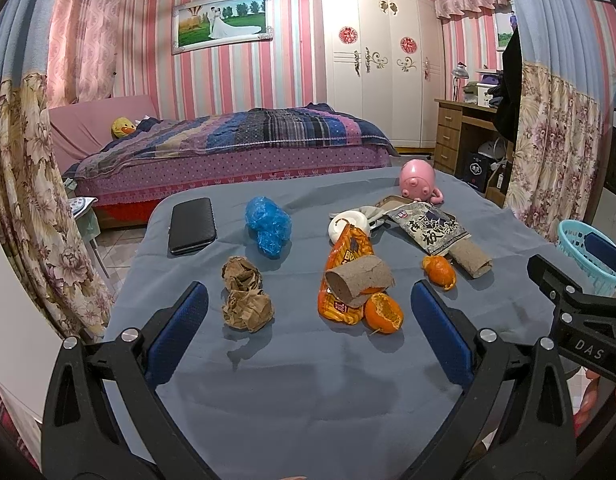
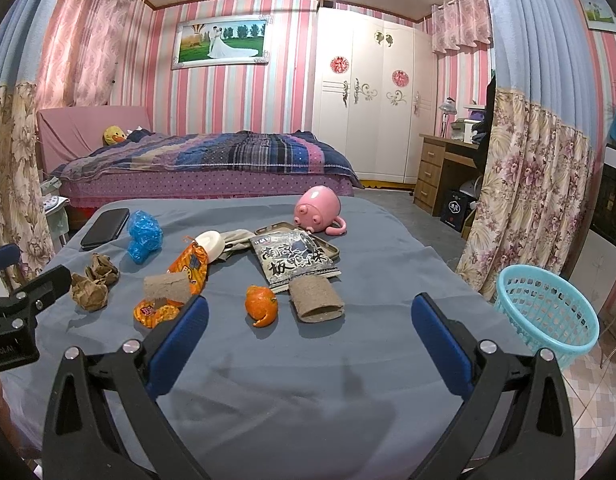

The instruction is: Collect trash

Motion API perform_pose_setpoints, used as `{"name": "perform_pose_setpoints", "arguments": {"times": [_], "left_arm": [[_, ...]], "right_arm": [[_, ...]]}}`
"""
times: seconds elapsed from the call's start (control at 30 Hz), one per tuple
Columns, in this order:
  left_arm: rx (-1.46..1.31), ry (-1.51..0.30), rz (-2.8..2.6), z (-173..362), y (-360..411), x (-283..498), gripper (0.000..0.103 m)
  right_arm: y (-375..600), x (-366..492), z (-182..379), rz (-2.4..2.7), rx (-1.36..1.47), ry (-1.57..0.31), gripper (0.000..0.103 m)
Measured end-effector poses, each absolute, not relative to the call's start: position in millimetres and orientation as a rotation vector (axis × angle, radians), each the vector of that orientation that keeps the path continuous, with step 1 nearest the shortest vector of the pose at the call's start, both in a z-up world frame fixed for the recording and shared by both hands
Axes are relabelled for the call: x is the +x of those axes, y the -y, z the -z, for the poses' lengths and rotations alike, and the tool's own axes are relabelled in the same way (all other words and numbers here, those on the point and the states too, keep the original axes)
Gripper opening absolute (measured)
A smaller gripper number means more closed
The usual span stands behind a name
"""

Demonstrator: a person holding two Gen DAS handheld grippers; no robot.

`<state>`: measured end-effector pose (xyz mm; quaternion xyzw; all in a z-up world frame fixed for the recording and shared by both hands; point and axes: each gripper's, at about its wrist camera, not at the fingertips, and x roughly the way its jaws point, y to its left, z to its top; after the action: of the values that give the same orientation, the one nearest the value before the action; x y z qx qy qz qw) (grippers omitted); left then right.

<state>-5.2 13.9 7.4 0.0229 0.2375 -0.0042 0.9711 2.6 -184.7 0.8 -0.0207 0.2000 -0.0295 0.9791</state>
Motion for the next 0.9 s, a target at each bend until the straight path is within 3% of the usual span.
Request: {"name": "perform_pose_setpoints", "arguments": {"times": [0.9], "left_arm": [[0.041, -0.48, 0.009, -7.2, -12.7, -4.7, 0.098]], "right_arm": [[183.5, 3.2, -0.5, 0.06, -0.045, -0.403, 0.099]]}}
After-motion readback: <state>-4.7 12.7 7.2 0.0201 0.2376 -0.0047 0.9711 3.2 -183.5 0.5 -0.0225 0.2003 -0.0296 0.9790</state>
